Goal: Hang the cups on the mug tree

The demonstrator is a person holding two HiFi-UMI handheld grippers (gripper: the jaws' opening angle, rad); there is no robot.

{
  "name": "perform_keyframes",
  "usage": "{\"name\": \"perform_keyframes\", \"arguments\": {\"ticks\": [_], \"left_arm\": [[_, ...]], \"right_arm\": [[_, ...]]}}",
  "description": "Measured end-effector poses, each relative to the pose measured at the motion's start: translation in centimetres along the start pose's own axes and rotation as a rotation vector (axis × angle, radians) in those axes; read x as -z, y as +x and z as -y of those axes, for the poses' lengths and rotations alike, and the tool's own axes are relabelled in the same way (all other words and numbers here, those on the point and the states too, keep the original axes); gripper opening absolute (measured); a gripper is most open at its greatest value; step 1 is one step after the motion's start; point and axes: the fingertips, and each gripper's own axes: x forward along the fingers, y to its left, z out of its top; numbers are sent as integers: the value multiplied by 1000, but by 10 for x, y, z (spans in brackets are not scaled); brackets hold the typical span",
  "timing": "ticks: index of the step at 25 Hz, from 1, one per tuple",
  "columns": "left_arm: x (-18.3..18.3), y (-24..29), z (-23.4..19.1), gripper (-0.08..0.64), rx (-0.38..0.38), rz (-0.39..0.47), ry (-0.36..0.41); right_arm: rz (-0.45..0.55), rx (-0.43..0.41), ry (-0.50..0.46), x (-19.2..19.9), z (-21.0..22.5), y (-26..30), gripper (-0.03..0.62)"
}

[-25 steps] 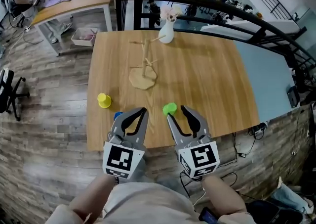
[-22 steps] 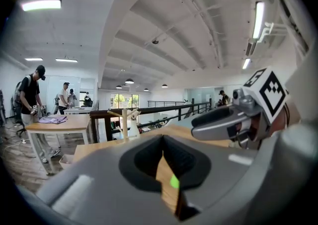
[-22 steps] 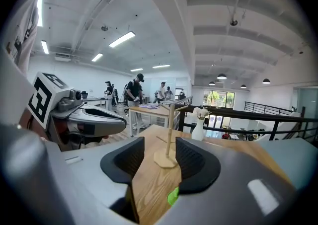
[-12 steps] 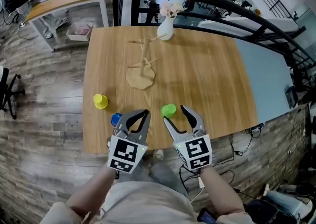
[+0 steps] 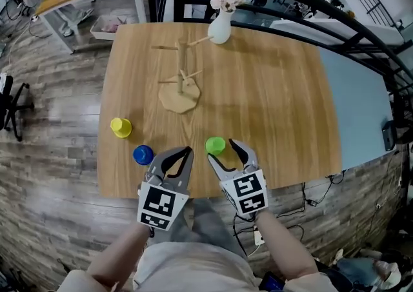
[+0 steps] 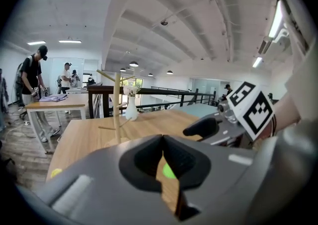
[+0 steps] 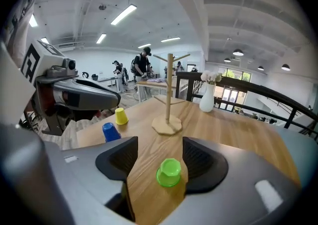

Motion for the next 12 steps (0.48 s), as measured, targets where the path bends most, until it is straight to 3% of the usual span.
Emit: {"name": "perform_keyframes", "arguments": {"ticks": [12], "left_arm": [[62, 59, -6, 2, -18, -107, -8]], "right_arm": [[-100, -53, -17, 61, 23, 64, 288]]}}
